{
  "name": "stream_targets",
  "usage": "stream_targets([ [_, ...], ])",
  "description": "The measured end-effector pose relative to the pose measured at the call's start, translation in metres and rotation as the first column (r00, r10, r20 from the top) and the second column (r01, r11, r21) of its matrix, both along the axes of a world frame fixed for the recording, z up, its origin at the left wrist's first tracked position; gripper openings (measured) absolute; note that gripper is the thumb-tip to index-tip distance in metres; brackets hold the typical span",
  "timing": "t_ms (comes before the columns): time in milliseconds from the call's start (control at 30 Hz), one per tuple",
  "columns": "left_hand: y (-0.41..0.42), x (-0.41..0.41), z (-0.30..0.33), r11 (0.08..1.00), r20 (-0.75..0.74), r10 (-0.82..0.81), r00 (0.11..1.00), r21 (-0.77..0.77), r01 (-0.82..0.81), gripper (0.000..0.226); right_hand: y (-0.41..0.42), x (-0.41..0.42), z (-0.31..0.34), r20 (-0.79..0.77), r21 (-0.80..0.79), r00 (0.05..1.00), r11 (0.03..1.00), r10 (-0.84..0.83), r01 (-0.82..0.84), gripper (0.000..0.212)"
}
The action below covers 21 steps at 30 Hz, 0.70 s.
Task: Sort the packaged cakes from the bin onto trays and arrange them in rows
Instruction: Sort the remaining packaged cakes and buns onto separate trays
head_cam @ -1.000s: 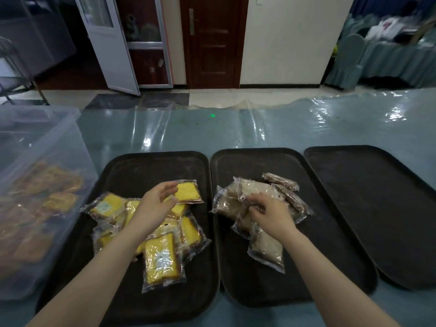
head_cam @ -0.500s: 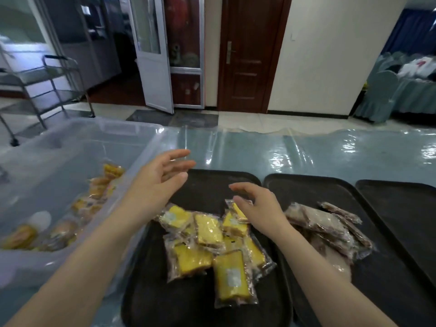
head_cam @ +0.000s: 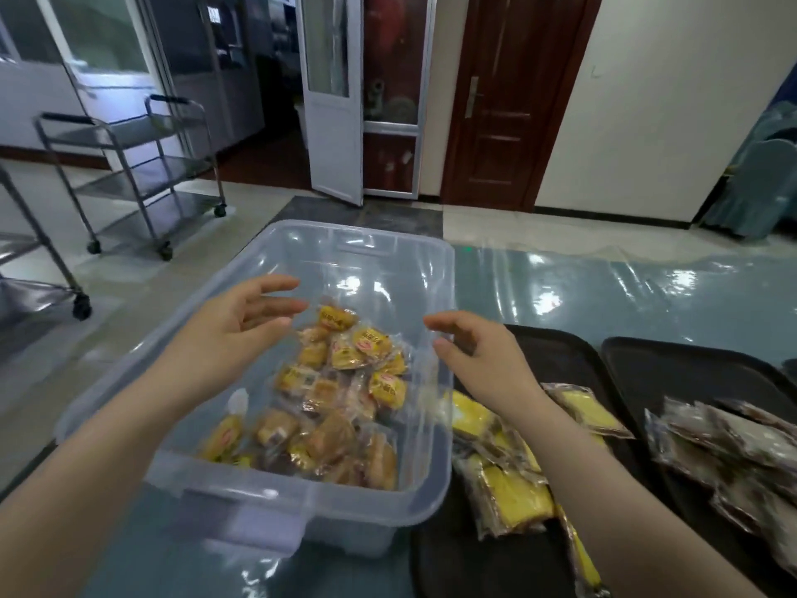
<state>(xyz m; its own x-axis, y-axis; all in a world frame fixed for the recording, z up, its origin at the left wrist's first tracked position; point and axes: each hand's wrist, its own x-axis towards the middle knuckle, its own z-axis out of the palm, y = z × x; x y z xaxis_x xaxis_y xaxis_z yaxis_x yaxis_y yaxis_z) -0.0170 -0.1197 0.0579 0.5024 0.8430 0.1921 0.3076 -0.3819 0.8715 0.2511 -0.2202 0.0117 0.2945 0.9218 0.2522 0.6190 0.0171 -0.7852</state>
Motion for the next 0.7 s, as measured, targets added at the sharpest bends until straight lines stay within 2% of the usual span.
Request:
stream_targets([
  [167,0.050,-0.019,-0.007,0.999,-0.101,-0.051,0.994,-0.006,0.051,0.038,0.035,-0.019,0.013,0.255,-0.102,0.967,0.994,0.002,0.025,0.037],
  [267,0.084,-0.009,-0.011,0.996,-0.162,-0.093,0.982,-0.002,0.094,0.040,0.063,-0.025,0.020,0.354,-0.237,0.931,0.972,0.089,-0.003,0.050],
  [367,0.116,0.013,-0.019,0.993,-0.261,-0.098,0.960,0.034,0.110,0.055,0.101,-0.034,0.021,0.396,-0.368,0.902,0.930,0.174,-0.018,0.060],
  [433,0.132,0.026,-0.030,0.988,-0.389,-0.082,0.918,0.087,0.125,0.069,0.130,-0.045,0.016,0.396,-0.467,0.886,0.884,0.241,-0.032,0.067],
  [500,0.142,0.030,-0.046,0.982,-0.527,-0.061,0.847,0.120,0.146,0.081,0.154,-0.058,0.002,0.401,-0.627,0.835,0.777,0.376,-0.049,0.078],
  [567,0.145,0.029,-0.067,0.979,-0.645,-0.097,0.758,0.076,0.189,0.089,0.170,-0.070,-0.020,0.401,-0.801,0.731,0.598,0.552,-0.013,0.090],
  [633,0.144,0.031,-0.085,0.961,-0.720,-0.167,0.673,0.034,0.274,0.093,0.181,-0.077,-0.042,0.404,-0.884,0.636,0.459,0.657,0.087,0.091],
  [700,0.140,0.035,-0.101,0.949,-0.750,-0.217,0.624,-0.014,0.314,0.096,0.186,-0.083,-0.065,0.402,-0.906,0.561,0.401,0.724,0.132,0.083],
])
